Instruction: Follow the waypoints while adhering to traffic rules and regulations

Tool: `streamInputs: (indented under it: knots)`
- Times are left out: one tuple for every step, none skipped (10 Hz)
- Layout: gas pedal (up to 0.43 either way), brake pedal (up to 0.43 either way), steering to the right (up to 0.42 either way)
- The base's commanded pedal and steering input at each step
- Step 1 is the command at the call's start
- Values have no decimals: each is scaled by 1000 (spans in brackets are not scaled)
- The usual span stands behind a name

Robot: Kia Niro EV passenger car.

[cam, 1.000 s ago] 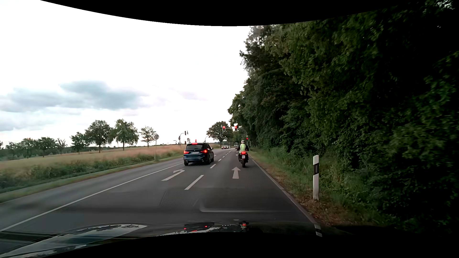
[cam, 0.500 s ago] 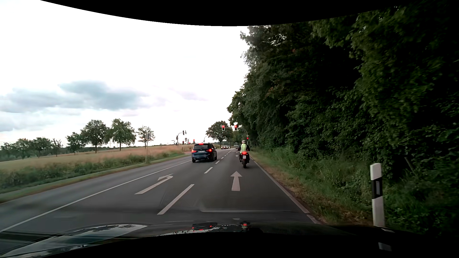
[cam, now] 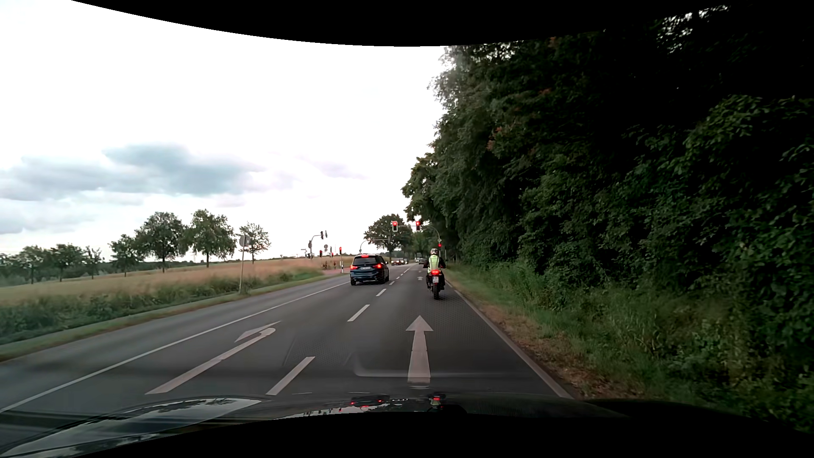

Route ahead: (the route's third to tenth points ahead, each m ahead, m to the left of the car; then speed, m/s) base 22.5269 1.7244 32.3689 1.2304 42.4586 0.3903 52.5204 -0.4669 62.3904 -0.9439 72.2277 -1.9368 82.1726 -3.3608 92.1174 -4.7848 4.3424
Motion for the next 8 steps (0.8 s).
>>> streamInputs:
  knots:
    - [0, 0, 0]
    - [0, 0, 0]
    - [0, 0, 0]
    - [0, 0, 0]
    - [0, 0, 0]
    - [0, 0, 0]
    - [0, 0, 0]
    - [0, 0, 0]
